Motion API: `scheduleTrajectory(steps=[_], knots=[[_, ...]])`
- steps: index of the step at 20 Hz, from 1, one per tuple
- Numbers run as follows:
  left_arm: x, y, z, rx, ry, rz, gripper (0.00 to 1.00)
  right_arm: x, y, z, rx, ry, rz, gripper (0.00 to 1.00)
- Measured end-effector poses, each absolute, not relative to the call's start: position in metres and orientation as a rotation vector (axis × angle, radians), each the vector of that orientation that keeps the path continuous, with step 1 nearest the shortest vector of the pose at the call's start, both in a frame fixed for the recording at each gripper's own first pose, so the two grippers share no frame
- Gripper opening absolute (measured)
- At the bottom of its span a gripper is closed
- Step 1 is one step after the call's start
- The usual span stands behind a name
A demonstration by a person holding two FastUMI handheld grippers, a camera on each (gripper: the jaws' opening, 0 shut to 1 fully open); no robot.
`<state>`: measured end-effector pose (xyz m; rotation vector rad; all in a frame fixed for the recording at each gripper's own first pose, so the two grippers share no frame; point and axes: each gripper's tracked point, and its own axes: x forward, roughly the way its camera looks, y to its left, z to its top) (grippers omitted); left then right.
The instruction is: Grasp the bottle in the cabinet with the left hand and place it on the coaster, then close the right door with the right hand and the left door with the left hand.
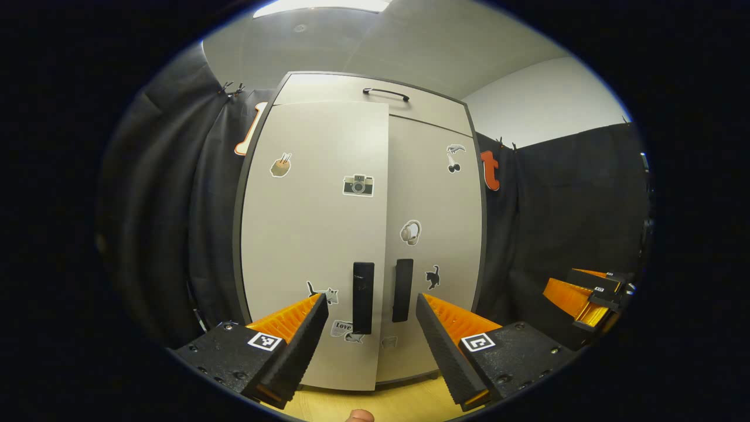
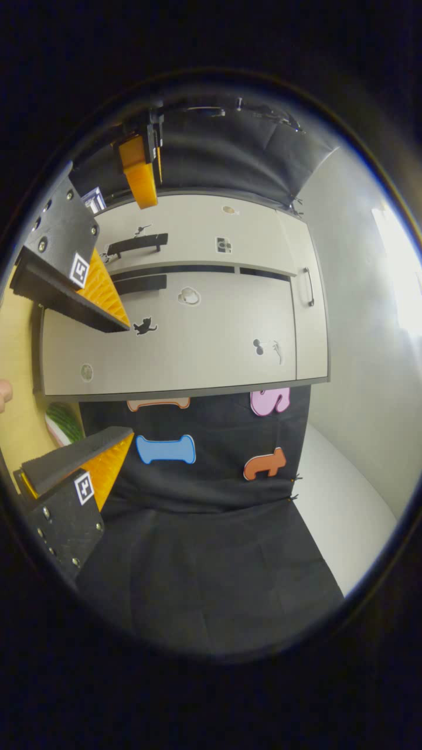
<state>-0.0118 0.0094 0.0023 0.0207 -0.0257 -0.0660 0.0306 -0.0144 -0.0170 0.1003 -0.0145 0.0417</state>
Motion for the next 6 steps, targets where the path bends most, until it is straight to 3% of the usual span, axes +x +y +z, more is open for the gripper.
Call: scheduleTrajectory(steps=[6], knots=[[-0.0106,0.0034,0.0067,0.024,-0.031,-0.067,0.95,0.0291,-0.0161,-0.0129,0.104,-0.027,0.039,0.98]])
